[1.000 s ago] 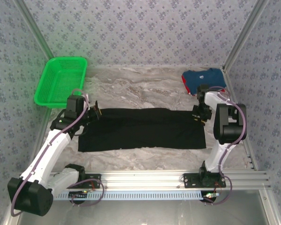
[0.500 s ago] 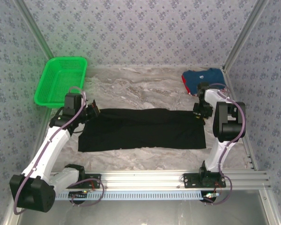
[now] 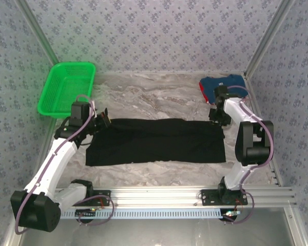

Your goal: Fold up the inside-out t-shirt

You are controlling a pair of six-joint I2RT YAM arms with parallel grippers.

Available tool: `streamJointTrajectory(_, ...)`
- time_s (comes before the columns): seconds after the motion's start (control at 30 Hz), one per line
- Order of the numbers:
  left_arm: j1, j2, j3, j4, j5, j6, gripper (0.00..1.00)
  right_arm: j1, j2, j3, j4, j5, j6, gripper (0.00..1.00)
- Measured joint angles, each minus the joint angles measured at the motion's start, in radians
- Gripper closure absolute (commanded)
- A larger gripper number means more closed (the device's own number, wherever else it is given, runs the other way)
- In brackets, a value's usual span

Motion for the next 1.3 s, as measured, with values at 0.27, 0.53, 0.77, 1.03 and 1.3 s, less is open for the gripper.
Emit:
streamJointTrajectory(0.27,0.0,-0.046,-0.252,-0.025,0.008,-0.016,0.73,0.092,-0.009,0.021,-0.014,-0.027,0.001,0.62)
streamJointTrajectory(0.53,0.0,-0.043,-0.237,0.006,-0.02,-0.031,0.54,0.237,-0.009,0.08,0.013,-0.026,-0.003,0.6)
streamJointTrajectory(0.77,-0.002,0.215,-0.137,0.125,-0.029,-0.006,0.48,0.286,0.014,0.08,0.038,-0.031,-0.003,0.6)
streamJointTrajectory(1.03,-0.069,0.514,0.051,0.212,-0.046,0.077,0.41,0.295,0.064,0.081,0.051,-0.041,-0.006,0.6)
streamJointTrajectory(1.3,-0.114,0.679,0.159,0.217,-0.093,0.139,0.54,0.297,0.063,0.081,0.051,-0.041,-0.019,0.6)
